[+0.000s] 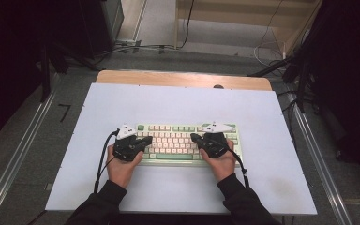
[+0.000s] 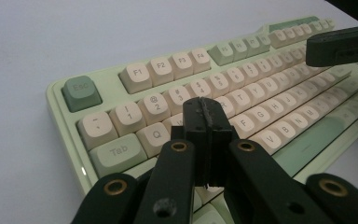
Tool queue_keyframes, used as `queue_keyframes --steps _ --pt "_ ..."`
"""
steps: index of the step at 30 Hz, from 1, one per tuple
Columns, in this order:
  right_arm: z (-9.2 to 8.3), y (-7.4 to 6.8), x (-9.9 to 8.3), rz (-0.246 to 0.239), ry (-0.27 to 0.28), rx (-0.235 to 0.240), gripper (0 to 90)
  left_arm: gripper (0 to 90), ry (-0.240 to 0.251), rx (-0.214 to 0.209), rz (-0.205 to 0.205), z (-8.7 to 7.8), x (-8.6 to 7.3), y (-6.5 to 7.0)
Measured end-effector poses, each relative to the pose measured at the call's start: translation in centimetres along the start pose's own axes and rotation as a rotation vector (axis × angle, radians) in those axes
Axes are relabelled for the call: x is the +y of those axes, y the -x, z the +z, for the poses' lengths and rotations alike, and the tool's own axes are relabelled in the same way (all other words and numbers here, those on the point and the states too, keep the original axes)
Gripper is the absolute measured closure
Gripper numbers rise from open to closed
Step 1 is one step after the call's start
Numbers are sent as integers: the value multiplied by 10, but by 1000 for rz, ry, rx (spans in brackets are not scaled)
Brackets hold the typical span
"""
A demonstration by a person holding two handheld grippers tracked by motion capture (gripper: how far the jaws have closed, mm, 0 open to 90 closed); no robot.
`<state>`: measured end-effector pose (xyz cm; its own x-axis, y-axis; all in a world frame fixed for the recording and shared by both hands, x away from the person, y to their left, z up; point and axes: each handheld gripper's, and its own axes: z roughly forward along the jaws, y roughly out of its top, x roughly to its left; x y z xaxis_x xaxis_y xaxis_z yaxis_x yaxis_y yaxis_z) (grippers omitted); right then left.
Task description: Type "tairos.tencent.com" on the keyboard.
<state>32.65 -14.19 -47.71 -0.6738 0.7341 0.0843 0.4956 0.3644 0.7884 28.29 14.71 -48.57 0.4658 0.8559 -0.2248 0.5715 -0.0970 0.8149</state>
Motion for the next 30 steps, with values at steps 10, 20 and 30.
queue_keyframes --steps 10,20,30 --pt "3 -1 1 -1 -5 8 878 900 8 9 -16 -7 -3 -7" --pt "3 0 1 5 0 16 878 900 -7 -25 -21 0 -3 -8" --pt "0 -1 0 7 1 14 878 900 -21 -40 -5 7 -2 -2"
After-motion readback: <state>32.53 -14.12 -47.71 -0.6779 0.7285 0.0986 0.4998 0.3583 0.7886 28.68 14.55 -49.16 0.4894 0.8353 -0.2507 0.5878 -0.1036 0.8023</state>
